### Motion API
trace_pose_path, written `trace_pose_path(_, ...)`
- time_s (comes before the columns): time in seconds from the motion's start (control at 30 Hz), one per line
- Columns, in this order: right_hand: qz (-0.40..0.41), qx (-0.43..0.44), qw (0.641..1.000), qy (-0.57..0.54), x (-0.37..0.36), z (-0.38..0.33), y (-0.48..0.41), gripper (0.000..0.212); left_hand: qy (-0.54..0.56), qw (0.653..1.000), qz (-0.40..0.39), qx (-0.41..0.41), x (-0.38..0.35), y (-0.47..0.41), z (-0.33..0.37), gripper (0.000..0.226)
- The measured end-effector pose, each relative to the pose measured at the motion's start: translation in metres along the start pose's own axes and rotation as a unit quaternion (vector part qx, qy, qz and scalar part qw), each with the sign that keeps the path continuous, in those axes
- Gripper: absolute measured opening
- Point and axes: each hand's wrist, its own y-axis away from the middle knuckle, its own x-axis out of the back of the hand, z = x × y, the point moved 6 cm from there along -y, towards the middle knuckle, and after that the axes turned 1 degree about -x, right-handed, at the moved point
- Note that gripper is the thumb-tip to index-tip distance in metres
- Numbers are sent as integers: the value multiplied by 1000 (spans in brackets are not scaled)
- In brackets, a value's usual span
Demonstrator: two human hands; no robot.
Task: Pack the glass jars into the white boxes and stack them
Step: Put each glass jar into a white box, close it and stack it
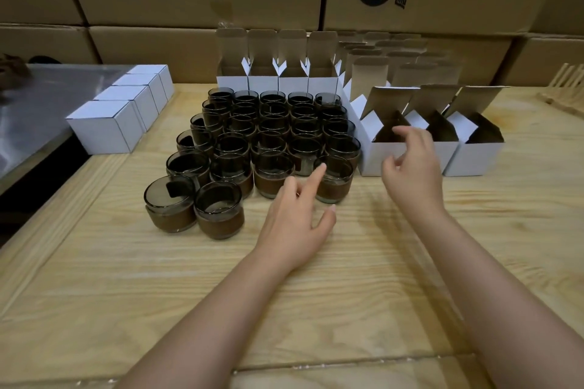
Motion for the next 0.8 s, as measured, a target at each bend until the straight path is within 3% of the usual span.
trace_pose_path(0.1,-105,-4,990,89,-8,9,-15,41,-6,1000,15,-9,3,1,4,73)
trace_pose_path(0.17,-125,29,985,113,-8,8,-15,32,1,1000,20,-16,5,3,8,71)
trace_pose_path(0.27,-115,64,985,113,3,4,-5,19,-18,999,34,-38,9,4,16,65)
trace_pose_path(0.47,-77,102,982,140,32,-9,43,13,-39,986,144,-79,26,9,28,54)
trace_pose_path(0.7,-100,158,978,93,34,-62,103,9,0,979,57,-197,17,15,41,59)
trace_pose_path(0.8,-29,185,982,-24,46,-74,101,10,29,980,51,-190,18,16,39,57)
